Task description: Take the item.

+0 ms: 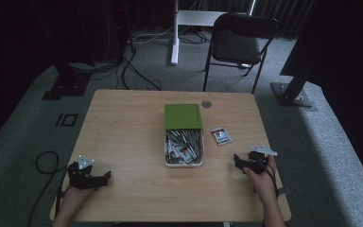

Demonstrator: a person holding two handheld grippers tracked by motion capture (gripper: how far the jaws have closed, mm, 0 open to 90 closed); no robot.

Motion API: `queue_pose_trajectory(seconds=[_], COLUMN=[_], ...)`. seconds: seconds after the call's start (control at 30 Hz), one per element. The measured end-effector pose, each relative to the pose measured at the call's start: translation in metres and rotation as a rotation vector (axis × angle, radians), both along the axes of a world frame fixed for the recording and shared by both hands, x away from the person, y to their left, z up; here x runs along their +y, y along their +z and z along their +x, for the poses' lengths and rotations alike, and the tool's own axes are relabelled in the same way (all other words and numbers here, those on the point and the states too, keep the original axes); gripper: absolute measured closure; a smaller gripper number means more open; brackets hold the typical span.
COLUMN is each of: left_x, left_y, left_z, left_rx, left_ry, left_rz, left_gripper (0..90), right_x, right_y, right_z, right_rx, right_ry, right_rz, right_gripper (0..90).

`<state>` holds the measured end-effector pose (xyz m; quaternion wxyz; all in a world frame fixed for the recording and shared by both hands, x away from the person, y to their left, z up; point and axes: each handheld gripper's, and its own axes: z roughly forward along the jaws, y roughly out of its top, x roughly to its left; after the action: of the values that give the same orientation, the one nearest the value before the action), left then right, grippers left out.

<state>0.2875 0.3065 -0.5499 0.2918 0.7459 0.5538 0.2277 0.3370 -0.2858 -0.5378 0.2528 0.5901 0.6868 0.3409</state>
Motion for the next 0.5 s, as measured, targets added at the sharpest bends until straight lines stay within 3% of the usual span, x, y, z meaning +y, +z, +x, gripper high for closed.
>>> queue_pose_trajectory(seconds=[0.33, 0.5], left_x=[0.0, 0.0], left_y=[0.0, 0.0], left_z=[0.0, 0.0], left_rx=[-0.001, -0.001], left_ry=[0.0, 0.0], left_rz=[0.0, 0.0], left_gripper=[1.3, 1.3], right_x=[-0.012, -0.016], right_y=[-0.006, -0.01], right_z=[-0.021, -0.029], right_rx=[0.0, 0.025], right_ry=[-0.056, -0.096], right_rz=[-0.019, -0.008], right_gripper=[17.0, 17.0])
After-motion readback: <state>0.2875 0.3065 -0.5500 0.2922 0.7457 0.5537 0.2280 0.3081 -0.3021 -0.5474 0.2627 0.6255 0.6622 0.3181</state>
